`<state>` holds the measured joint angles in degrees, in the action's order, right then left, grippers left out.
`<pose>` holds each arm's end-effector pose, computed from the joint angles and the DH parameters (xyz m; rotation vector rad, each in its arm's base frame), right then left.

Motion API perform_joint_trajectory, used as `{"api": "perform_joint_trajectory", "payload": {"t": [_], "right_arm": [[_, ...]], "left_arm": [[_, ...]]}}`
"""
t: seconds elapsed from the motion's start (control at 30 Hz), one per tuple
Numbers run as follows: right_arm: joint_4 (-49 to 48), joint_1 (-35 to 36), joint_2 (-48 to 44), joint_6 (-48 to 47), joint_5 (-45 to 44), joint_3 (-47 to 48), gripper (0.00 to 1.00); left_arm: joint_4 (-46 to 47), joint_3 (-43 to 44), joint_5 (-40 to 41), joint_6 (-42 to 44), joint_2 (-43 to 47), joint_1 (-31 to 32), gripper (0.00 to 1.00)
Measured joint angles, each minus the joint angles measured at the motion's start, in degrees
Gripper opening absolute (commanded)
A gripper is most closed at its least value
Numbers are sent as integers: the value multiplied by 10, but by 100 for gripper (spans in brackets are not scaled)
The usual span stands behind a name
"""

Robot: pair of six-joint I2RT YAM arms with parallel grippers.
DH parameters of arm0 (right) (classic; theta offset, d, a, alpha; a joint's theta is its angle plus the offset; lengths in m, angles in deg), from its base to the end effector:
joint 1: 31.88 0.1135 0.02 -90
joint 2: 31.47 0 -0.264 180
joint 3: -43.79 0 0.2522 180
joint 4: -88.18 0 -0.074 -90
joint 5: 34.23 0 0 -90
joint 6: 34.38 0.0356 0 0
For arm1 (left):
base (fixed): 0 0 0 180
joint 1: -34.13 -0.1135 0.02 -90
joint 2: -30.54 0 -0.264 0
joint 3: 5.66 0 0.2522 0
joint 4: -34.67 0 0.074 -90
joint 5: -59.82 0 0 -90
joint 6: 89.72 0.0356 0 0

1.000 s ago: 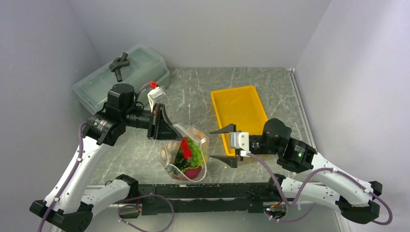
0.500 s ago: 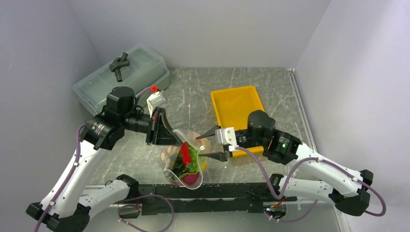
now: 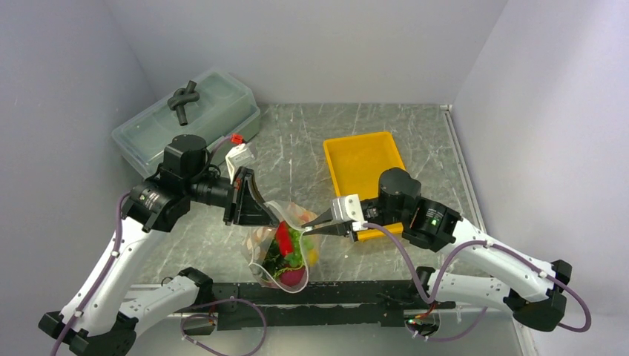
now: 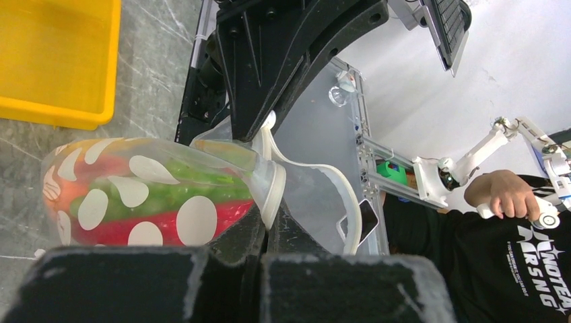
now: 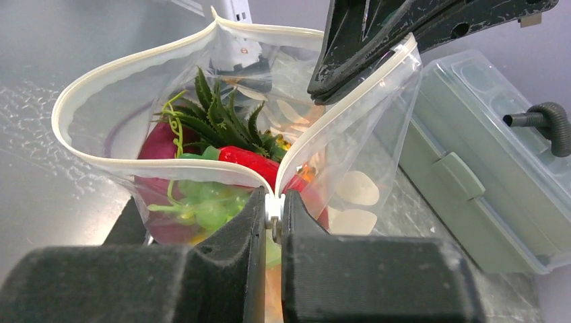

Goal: Place the food in the zip-top bag and seal the zipper

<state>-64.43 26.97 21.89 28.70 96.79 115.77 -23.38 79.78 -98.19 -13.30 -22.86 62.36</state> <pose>0.0840 0.1842 0.3905 -1.5654 0.8795 1.0182 0.1208 -0.1023 0.4209 1.0491 1.8041 -1.6407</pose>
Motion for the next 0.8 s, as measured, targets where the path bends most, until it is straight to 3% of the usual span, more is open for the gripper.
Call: {"api": "perform_joint_trajectory", "payload": {"t": [0.4,0.63,0.8], "right_arm": [[42,0,-21,-4,-53,15,0],[125,0,-8,0,-118,71,0],[188,-1,17,15,-156,113,0]], "left_arm": [[-9,-4,56,7,0,1,46],[-37,-13,148,10,-8,1,49],[-62,-13,261,18,-25,2,51]]}}
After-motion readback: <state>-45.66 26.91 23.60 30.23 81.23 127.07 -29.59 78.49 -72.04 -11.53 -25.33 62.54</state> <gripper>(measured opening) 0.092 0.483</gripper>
